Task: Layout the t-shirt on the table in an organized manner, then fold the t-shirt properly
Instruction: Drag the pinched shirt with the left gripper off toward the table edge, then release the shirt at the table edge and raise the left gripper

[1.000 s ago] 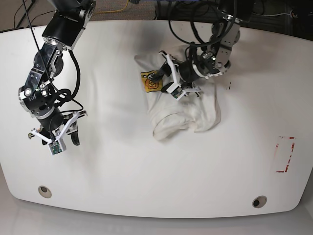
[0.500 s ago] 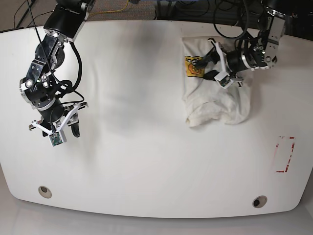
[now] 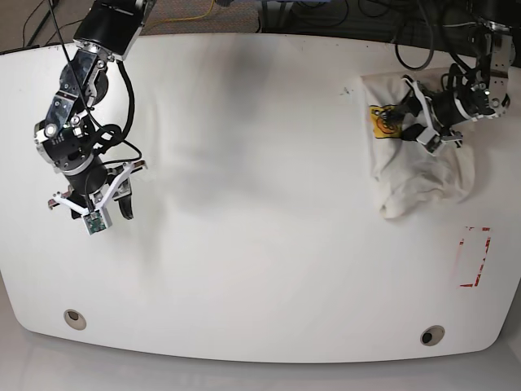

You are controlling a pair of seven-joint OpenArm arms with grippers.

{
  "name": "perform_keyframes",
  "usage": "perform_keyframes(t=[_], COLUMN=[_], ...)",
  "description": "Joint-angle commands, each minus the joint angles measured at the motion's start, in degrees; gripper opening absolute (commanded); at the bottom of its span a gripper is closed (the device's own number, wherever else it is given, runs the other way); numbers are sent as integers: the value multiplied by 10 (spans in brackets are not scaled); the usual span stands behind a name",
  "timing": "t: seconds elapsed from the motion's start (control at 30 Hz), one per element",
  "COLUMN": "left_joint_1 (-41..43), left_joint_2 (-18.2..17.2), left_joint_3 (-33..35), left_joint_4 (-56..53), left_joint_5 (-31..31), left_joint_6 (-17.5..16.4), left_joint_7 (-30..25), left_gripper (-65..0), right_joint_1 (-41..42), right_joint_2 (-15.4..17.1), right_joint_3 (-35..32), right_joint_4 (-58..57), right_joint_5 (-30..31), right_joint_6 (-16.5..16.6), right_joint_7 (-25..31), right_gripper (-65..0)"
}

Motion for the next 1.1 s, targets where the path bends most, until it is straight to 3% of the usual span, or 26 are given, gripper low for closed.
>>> perform_keyframes(t=[0.0, 0.67, 1.07], left_joint_1=[3, -59, -64], left_joint_2=[-33, -139, -161], left_joint_3=[-1, -2, -32], left_joint_4=[-28, -154, -142], left_joint_5=[45, 45, 42], left_joint_6=[16, 16, 16], left_joint_7=[52, 50, 54], left_gripper=[-393, -393, -393], right_joint_1=[3, -12, -21], right_joint_2=[7, 7, 7], right_joint_3=[2, 2, 2], right_joint_4=[17, 27, 27], right_joint_5=[9, 9, 9], right_joint_6=[-3, -3, -3], right_joint_7=[13, 13, 13], right_gripper=[-403, -403, -403])
